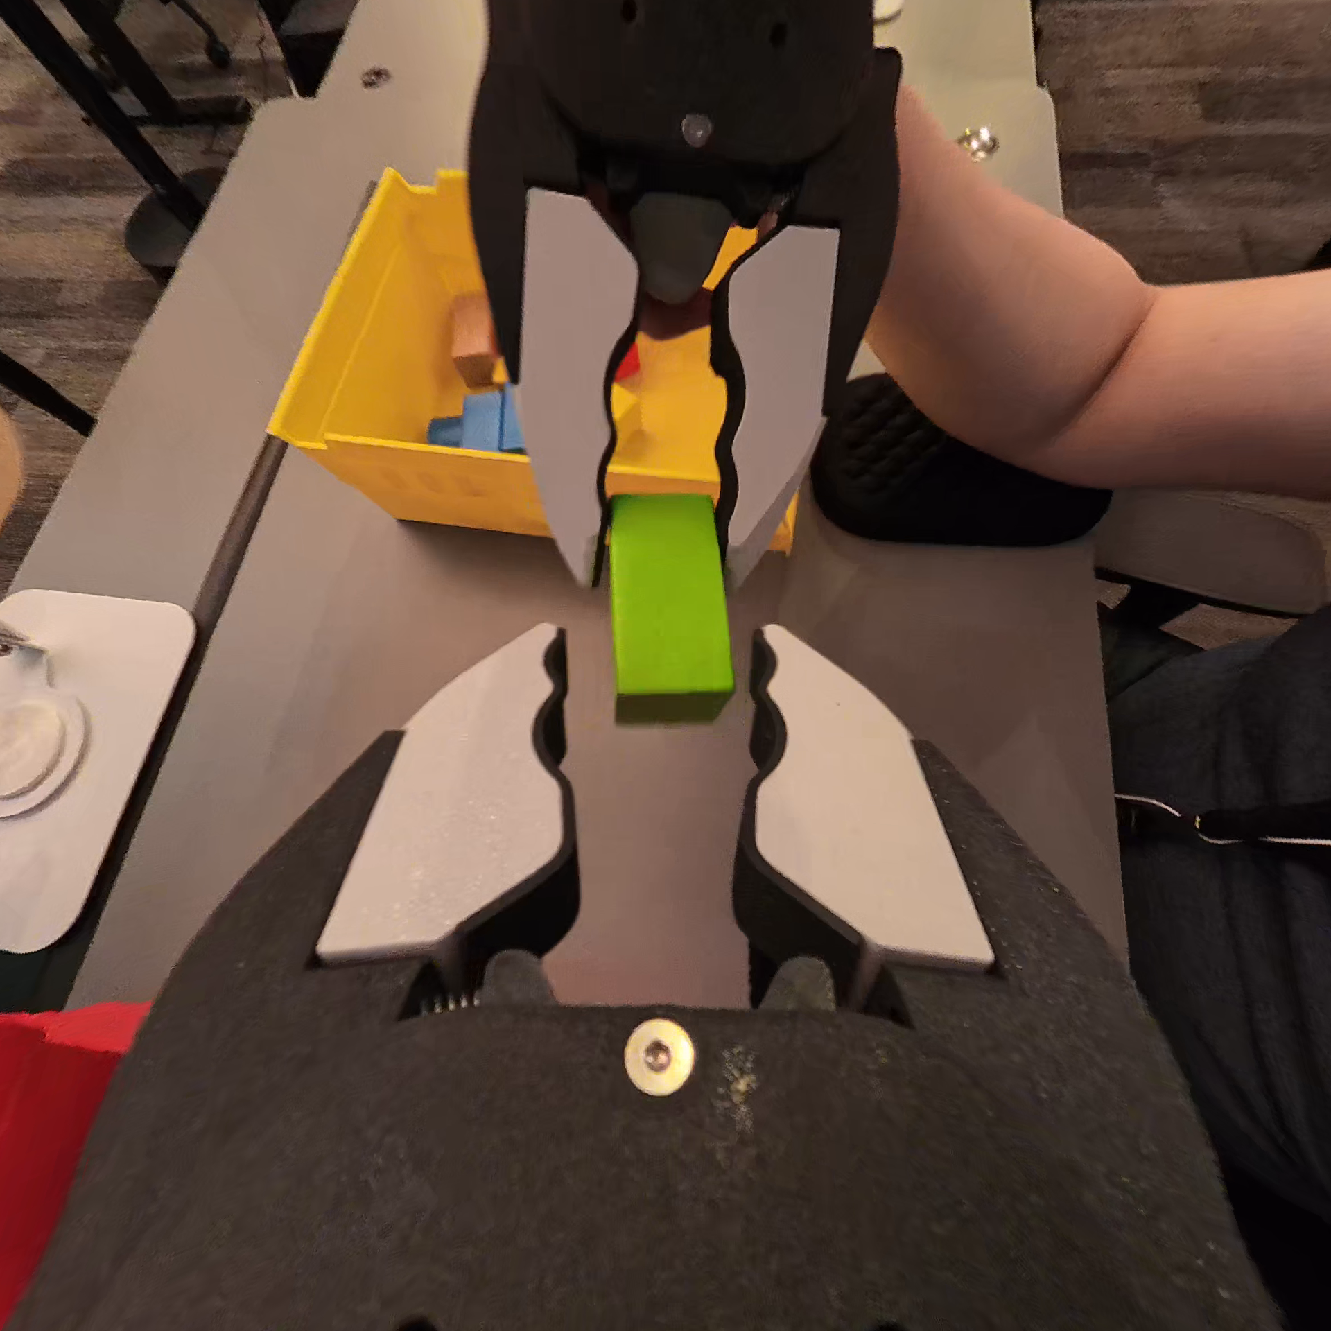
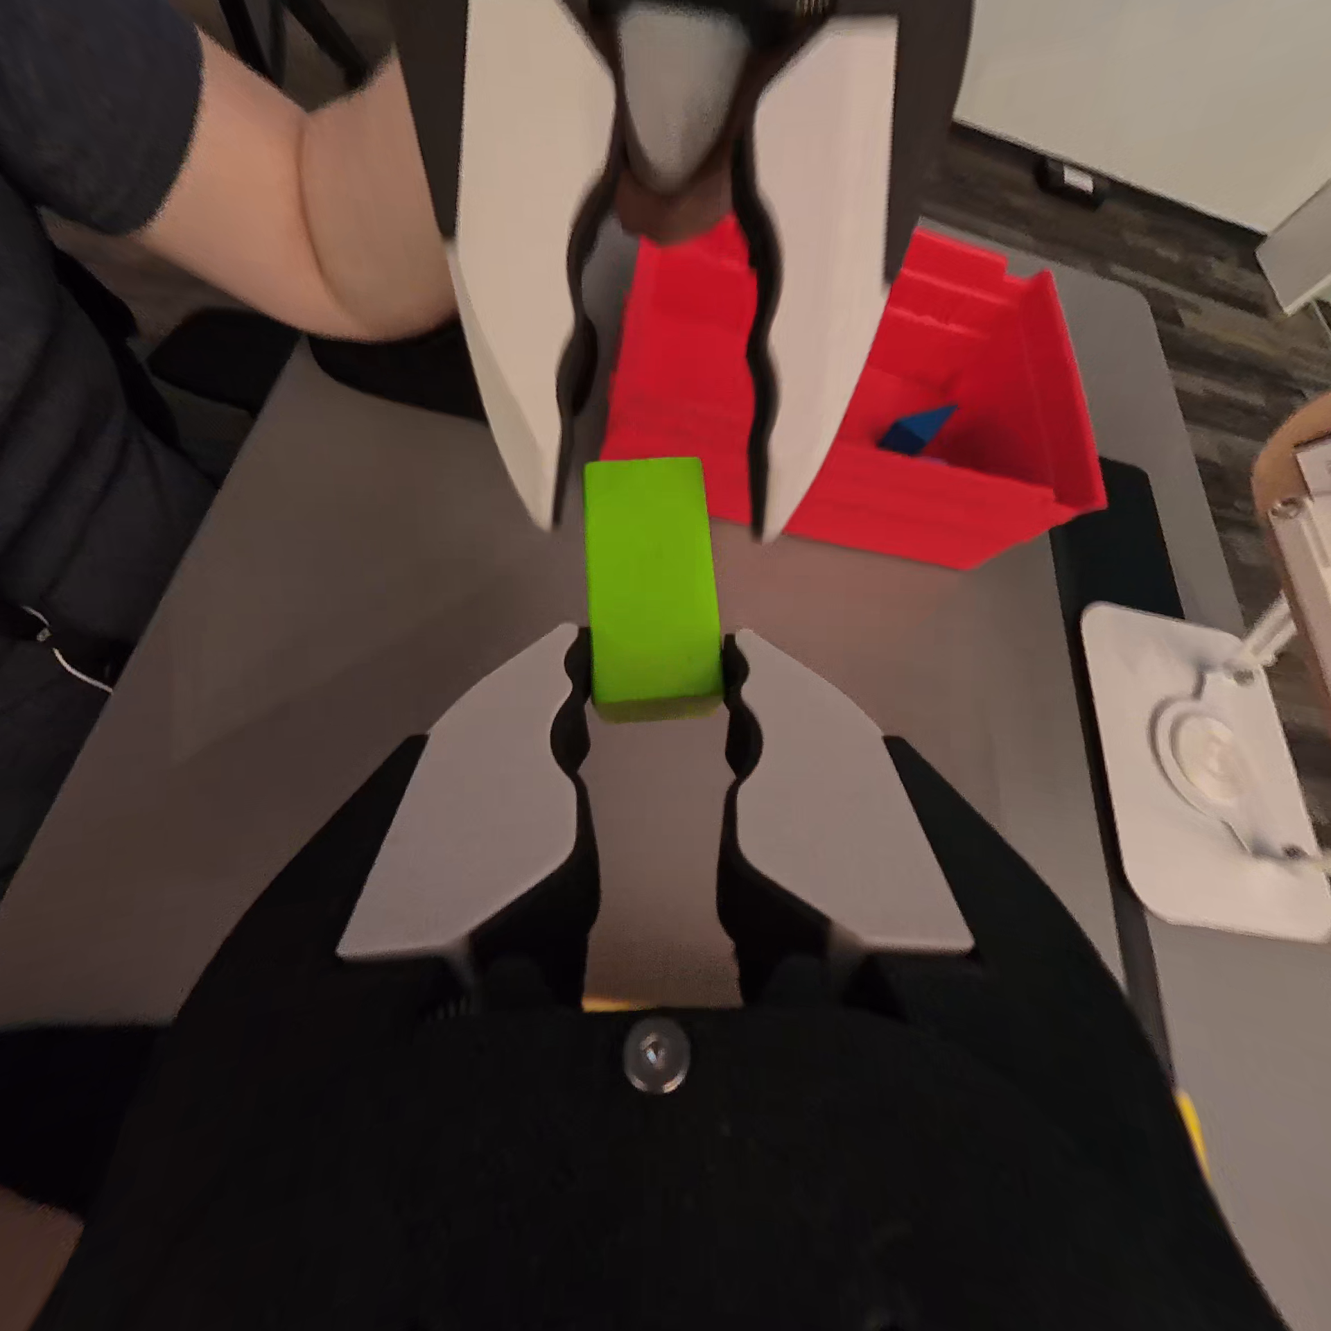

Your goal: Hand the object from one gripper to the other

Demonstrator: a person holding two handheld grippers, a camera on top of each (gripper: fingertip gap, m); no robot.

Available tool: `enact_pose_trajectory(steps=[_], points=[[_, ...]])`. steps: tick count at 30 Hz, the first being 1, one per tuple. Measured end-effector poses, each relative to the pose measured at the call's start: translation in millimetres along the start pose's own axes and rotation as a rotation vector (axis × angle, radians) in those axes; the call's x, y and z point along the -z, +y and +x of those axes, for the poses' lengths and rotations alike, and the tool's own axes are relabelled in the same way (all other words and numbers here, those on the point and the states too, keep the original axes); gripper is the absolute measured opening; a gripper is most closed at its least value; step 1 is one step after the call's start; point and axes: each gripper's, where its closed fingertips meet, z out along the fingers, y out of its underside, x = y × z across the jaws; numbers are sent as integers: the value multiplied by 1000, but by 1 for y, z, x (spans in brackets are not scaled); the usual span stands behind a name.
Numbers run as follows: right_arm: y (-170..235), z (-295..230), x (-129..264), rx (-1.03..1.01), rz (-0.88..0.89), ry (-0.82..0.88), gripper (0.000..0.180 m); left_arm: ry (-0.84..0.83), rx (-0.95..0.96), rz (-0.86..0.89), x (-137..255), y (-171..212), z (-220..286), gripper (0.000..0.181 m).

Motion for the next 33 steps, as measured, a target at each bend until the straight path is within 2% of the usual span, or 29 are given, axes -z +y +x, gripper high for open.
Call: enact_pose_trajectory(steps=[1,5,10,14,20,33], points=[[8,2,8,6,-44,32,36,-14,2,14,4,-2,-2,54],[48,14,66,-102,-165,186,36,-49,20,61,25,-5,-8,54],[152,4,112,-440,-466,241,36,-82,52,62,37,0,-18,51],[193,2,95,-573,-576,148,36,-88,56,45,36,4,-20,51],[212,10,56,-519,-686,69,36,-87,56,11,32,10,-20,49],[238,1,52,-588,-864,44,35,-86,55,-4,35,13,-20,46]])
